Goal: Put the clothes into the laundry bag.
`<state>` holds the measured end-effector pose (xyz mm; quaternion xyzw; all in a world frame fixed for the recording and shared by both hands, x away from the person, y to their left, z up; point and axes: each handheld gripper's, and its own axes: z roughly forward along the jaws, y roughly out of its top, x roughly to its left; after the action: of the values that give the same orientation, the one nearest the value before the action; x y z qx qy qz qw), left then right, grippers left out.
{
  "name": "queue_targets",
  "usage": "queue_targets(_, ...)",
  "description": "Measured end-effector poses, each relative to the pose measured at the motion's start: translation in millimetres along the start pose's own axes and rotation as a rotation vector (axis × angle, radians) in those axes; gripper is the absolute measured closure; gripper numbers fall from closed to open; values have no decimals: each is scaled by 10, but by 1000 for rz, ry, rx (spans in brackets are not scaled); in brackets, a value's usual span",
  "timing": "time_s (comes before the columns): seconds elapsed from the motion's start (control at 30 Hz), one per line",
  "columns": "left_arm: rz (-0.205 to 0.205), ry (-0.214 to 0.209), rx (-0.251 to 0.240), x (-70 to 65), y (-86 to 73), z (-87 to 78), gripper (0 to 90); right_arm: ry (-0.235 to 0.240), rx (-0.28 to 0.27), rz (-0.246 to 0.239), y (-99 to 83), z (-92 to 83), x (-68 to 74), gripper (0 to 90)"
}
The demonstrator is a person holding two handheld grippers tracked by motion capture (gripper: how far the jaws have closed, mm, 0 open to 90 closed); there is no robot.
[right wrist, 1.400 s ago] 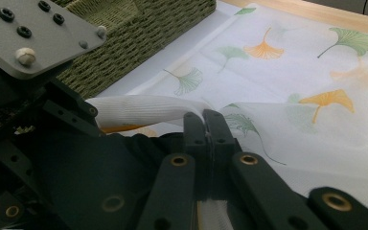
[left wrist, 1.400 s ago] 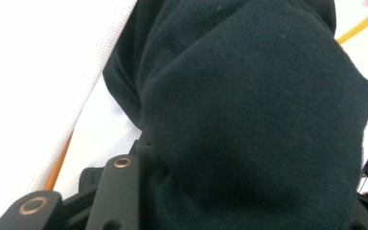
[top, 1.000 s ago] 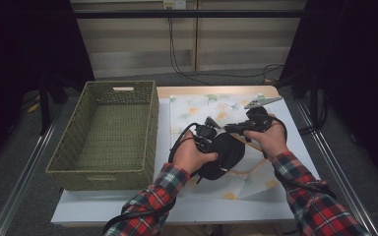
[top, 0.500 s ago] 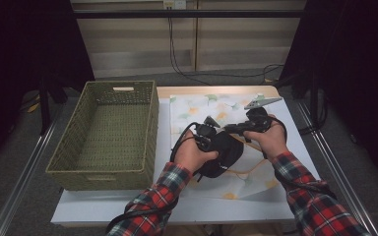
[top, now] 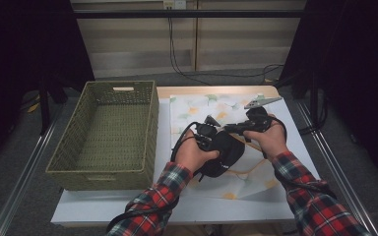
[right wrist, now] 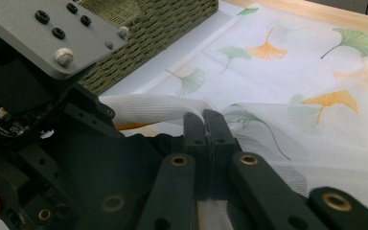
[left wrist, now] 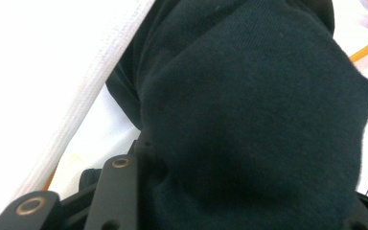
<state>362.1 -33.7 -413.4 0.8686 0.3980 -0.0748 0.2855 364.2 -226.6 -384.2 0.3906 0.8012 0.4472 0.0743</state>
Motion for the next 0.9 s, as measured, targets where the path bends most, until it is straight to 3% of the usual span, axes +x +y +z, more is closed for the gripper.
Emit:
queue_targets(0.2, 14, 17, -17, -8, 14, 33, 551, 1, 0, 0, -6, 4, 5, 900)
queue_targets(0.27, -1, 20, -31, -9, 11, 57, 549, 1, 0, 2, -11, 4, 4, 900)
queue_targets(0.63, 34, 76, -61, 0, 5, 149, 529, 3, 1, 6, -35, 6, -2, 900)
queue_targets(0.9, 45, 76, -76, 25, -3, 178, 419, 4, 7, 0, -51, 9, -8, 900)
